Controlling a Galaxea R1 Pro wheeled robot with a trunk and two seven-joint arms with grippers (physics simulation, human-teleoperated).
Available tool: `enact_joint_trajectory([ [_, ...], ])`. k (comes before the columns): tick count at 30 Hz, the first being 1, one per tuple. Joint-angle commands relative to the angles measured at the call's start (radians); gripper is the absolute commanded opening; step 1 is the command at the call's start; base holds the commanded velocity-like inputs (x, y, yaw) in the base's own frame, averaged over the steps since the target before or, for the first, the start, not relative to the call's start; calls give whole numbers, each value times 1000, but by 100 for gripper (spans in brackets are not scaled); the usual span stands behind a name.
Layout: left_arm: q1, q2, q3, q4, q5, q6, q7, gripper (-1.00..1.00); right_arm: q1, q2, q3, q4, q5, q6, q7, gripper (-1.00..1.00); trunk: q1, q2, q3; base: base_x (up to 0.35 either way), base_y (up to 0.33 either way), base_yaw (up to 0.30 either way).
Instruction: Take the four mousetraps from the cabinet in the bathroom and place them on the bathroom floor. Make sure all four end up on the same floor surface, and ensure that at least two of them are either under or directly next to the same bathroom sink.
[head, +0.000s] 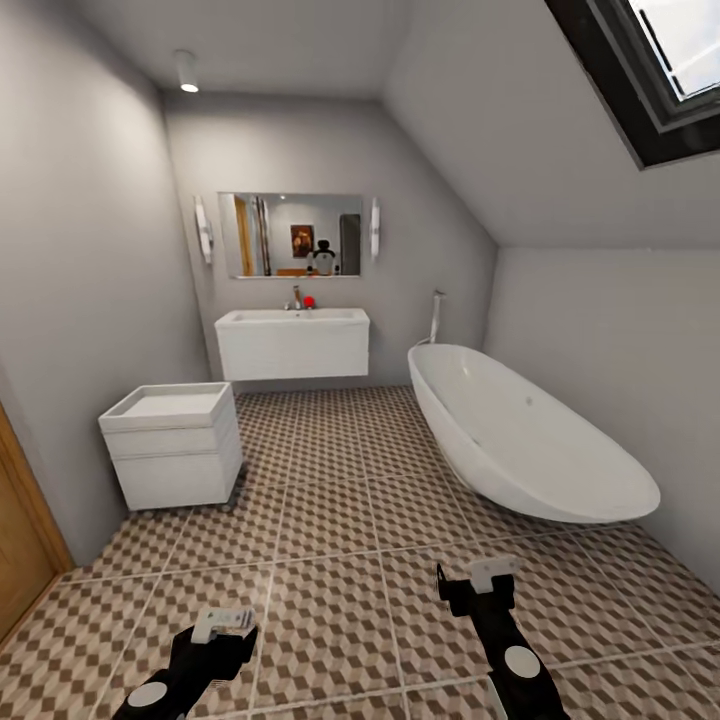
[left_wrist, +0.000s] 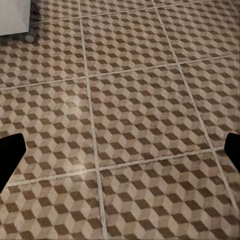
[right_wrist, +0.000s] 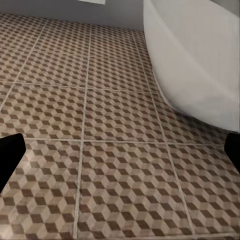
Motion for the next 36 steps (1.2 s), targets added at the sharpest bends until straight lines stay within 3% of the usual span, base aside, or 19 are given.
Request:
enact_joint_trajectory([
  [1,-1,1,-3,-2,1,5,-1,100,-1,0,2,-1,11,8,-5,100,0,-1,0,0,0,-260],
  [36,0,1,-53,11,1,5,-2,100,-1,0,2,-1,11,8,-5,100,0,-1,34,0,0,-260],
])
